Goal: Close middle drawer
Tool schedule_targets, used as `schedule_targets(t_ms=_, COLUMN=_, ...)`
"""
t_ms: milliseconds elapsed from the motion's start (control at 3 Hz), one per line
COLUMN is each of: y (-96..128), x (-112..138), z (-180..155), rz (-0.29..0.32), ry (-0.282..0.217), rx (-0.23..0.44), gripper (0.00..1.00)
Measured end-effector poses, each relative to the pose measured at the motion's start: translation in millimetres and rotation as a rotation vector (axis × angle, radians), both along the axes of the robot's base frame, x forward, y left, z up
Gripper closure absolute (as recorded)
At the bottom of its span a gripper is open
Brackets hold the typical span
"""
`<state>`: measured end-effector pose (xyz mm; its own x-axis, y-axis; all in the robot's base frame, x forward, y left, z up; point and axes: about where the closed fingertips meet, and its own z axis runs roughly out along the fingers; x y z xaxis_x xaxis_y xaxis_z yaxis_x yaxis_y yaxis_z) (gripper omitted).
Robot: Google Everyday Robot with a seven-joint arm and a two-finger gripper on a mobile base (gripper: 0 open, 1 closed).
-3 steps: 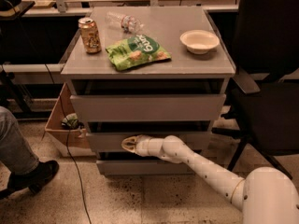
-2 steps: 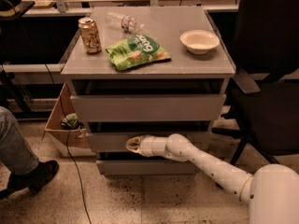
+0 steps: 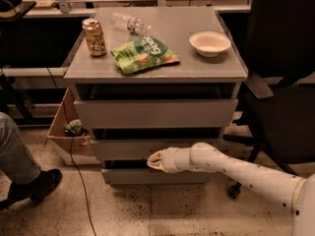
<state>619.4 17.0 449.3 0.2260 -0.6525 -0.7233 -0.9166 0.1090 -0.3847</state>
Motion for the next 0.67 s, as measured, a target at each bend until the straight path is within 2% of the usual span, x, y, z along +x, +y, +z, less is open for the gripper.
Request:
schedule_targets(t_ms=333, y=-43.3, x=-34.4, z=38.7, rz=-0.09, ry=-0.007, rx=-0.067, gripper=0.97)
schedule_targets(t_ms=667, y=-70.2, x=-52.5, z=68.9, rz=-0.164, ry=-0.054, rx=-0.083, gripper=0.86)
